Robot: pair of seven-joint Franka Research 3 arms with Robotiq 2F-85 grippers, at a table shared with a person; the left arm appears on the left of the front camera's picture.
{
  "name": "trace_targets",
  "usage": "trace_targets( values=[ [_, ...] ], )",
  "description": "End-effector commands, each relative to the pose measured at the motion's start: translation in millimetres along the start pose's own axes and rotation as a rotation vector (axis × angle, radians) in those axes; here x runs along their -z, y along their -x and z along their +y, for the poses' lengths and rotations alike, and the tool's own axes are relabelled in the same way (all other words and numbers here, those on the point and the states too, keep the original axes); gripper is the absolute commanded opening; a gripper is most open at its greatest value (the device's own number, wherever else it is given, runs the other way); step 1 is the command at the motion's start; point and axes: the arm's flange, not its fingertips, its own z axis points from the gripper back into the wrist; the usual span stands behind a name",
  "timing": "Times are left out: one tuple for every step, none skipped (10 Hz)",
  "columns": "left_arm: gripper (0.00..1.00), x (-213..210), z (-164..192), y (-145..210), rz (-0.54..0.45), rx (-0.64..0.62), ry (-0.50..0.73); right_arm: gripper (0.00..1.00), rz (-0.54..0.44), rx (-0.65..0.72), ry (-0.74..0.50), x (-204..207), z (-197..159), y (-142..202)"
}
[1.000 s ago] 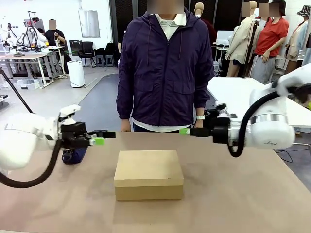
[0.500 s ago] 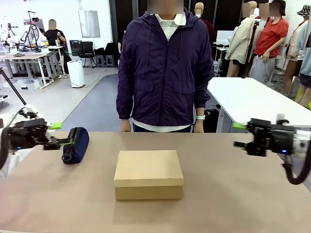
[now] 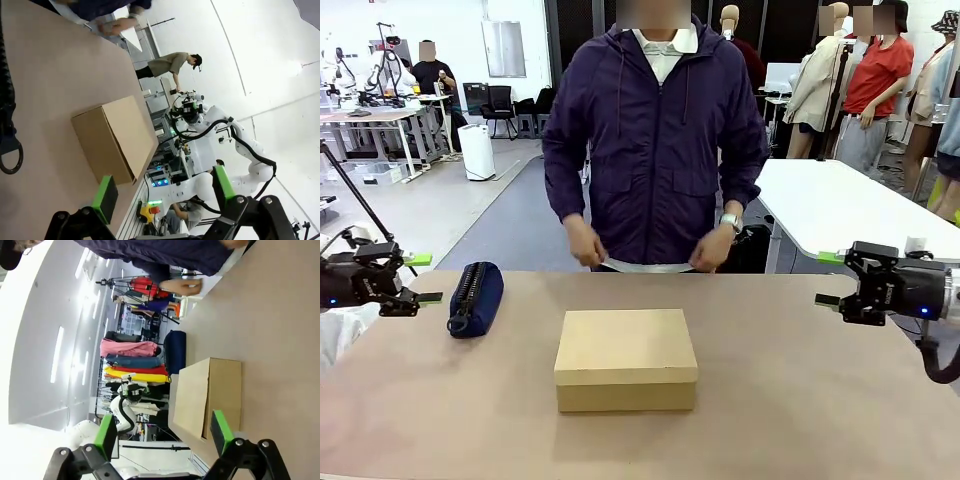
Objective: Pack the items into the box.
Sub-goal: Close the Mailer Box.
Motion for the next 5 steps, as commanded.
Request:
trace_targets(
  values=[
    [1.00,2.8,-1.3,3.5,0.003,0.027,0.018,1.00,-0.020,-0.030,-0.003,4.1,-0.3,-0.6],
    [1.00,2.8,-1.3,3.5,0.003,0.027,0.018,1.00,-0.020,-0.030,-0.003,4.1,-0.3,-0.6],
    [1.00,2.8,-1.3,3.5,0.003,0.027,0.018,1.00,-0.020,-0.030,-0.003,4.1,-0.3,-0.6],
    [1.00,2.8,-1.3,3.5,0.003,0.027,0.018,1.00,-0.020,-0.030,-0.003,4.1,-0.3,-0.6],
    [1.00,2.8,-1.3,3.5,0.003,0.027,0.018,1.00,-0.020,-0.030,-0.003,4.1,-0.3,-0.6]
  ],
)
